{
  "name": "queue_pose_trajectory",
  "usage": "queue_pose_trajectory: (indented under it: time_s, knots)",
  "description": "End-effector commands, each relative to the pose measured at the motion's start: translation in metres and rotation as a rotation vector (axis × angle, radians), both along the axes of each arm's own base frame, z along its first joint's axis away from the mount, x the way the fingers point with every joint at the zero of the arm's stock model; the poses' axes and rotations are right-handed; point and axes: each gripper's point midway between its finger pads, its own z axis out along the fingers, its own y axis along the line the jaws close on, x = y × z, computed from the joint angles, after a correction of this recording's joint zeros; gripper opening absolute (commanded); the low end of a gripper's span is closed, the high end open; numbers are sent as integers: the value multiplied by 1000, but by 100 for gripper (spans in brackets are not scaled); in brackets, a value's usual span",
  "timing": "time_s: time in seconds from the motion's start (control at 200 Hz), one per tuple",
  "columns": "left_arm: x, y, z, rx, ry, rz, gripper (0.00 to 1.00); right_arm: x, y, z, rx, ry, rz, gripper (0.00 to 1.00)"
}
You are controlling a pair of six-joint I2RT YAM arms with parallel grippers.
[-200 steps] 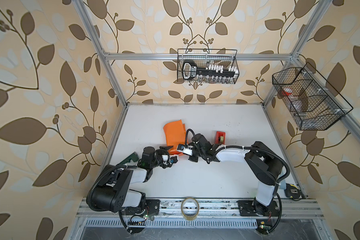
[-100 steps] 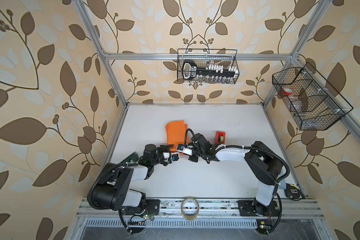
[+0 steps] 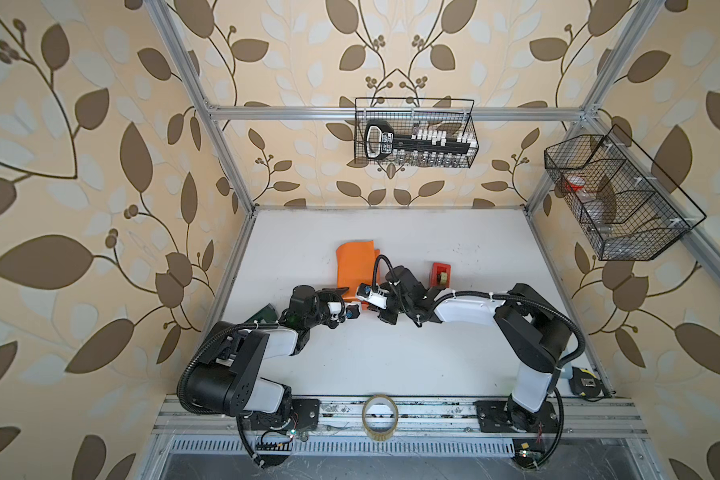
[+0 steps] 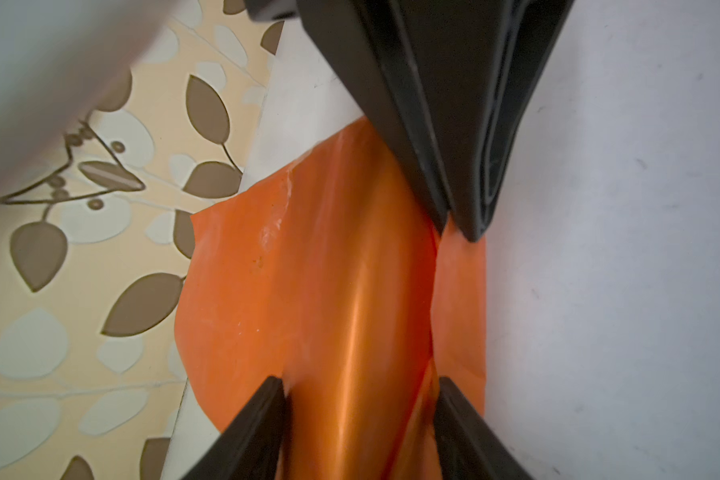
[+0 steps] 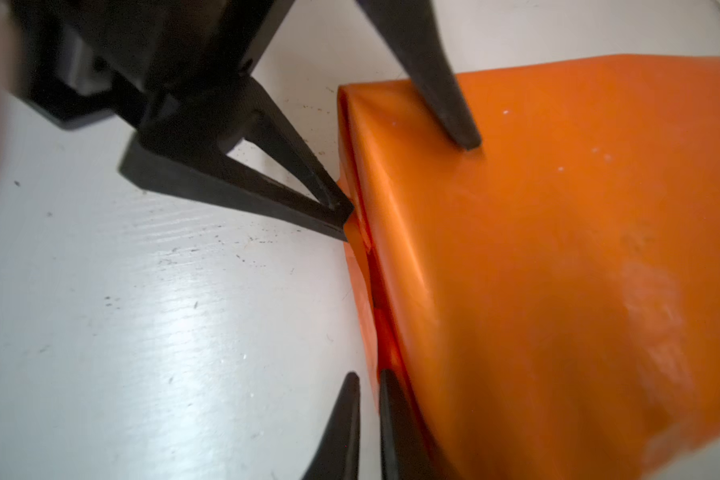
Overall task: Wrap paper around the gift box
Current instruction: 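Open the right gripper and swing it away toward the red dispenser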
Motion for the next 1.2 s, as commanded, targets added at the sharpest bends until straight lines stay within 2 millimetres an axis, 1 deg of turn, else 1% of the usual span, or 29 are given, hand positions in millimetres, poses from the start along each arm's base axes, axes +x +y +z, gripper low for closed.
queue_pose_trajectory:
  time_s: [0.0,0.025,0.08,0.16,0.205,0.28,0.33,0.4,0.47,0.49,0.54,0.57,0.635,0.67,0.735,0.755,0.81,0.905,0.98,1.04,1.09,1.195]
  knots:
    - [-3,2,-16,34,73,15,56,-4,-10,42,138,-18,-49,22]
    - [-4,2,-25,43,101,14,56,-5,-15,46,150,-21,-64,24]
    - [-4,2,-26,44,103,12,55,-6,-31,58,184,-35,-111,27]
    - [-2,2,-24,46,99,16,55,-6,-59,72,231,-50,-200,35]
    - [-1,2,-25,48,100,17,54,-4,-76,85,266,-66,-262,39]
    - [-1,2,-25,53,103,18,53,-1,-106,105,322,-88,-375,49]
    - [-1,2,-25,54,103,19,53,5,-131,117,350,-100,-480,53]
    - [0,2,-24,52,101,23,52,17,-175,132,387,-88,-686,54]
    - [0,2,-26,52,107,21,52,28,-222,138,439,-25,-913,50]
    - [0,2,-26,53,108,19,51,29,-235,137,452,6,-975,50]
    - [-1,1,-27,56,115,15,51,31,-263,136,501,81,-1101,62]
    - [-1,1,-27,56,115,13,51,32,-273,134,532,135,-1134,66]
    - [0,0,-25,53,105,15,51,30,-278,132,602,266,-1063,72]
    - [2,0,-23,50,100,20,51,30,-282,128,642,333,-1062,73]
    - [3,0,-24,56,109,20,50,30,-291,115,664,435,-1096,69]
    - [3,1,-25,61,113,19,50,29,-291,108,651,469,-1104,67]
    - [4,0,-25,67,123,19,49,28,-291,98,604,522,-1116,63]
    - [7,1,-21,56,113,32,48,22,-282,79,567,626,-1105,58]
    - [7,2,-24,69,117,30,47,18,-276,66,549,697,-1102,54]
    - [5,2,-28,79,126,23,46,15,-270,60,541,746,-1085,50]
    - [4,1,-27,81,123,18,46,13,-267,53,539,789,-1085,49]
    - [6,0,-25,77,112,15,45,13,-255,48,552,854,-1050,47]
